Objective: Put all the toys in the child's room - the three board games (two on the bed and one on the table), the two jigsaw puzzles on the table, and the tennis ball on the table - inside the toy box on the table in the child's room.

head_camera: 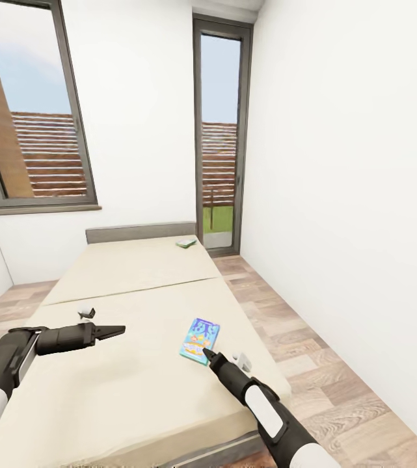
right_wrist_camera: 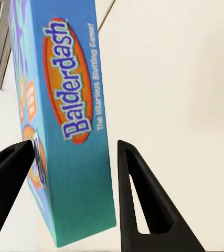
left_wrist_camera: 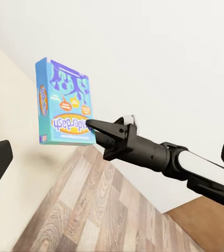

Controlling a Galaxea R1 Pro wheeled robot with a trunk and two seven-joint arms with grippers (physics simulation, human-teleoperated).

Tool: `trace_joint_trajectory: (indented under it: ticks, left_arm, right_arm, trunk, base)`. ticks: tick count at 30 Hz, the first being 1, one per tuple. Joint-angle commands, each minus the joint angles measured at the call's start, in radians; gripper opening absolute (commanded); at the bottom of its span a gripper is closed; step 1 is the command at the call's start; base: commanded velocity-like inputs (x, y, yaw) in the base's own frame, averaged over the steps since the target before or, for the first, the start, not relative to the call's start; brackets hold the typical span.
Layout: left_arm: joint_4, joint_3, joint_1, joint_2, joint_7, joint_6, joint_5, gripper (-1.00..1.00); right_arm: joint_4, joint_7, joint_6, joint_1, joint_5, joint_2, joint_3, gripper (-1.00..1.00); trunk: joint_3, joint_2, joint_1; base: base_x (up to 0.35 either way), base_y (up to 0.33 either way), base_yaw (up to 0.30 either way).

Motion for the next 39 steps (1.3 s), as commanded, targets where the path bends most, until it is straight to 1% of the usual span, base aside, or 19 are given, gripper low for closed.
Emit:
trace_joint_trajectory:
  ticks: [1, 10, 18, 33, 39]
  left_arm:
    - [0.0, 0.001, 0.0, 0.0, -0.005, 0.011, -0.002, 1.0]
    - [0.0, 0.002, 0.0, 0.0, -0.005, 0.01, -0.002, 1.0]
    - [0.0, 0.003, 0.0, 0.0, -0.005, 0.01, -0.002, 1.0]
    - [0.0, 0.003, 0.0, 0.0, -0.005, 0.012, -0.002, 1.0]
    - [0.0, 0.004, 0.0, 0.001, -0.005, 0.012, -0.002, 1.0]
  right_arm:
    - [0.0, 0.001, 0.003, -0.001, -0.007, 0.0, 0.0, -1.0]
    - [-0.002, 0.001, -0.009, 0.0, -0.007, 0.0, -0.002, -1.0]
    - [-0.002, 0.001, -0.013, 0.0, -0.007, 0.0, -0.001, -1.0]
    - [-0.002, 0.0, -0.024, 0.0, -0.007, 0.0, 0.0, -1.0]
    - [-0.001, 0.0, -0.063, 0.0, -0.007, 0.0, 0.001, -1.0]
  trunk:
    - [-0.001, -0.001, 0.0]
    - [-0.002, -0.001, 0.0]
    - [-0.01, -0.001, 0.0]
    - [0.035, 0.104, -0.058]
    - [0.054, 0.146, -0.081]
  base:
    - [-0.118, 0.0, 0.0]
    - [-0.067, 0.0, 0.0]
    - [-0.003, 0.0, 0.0]
    - [0.0, 0.0, 0.0]
    - [0.0, 0.0, 0.0]
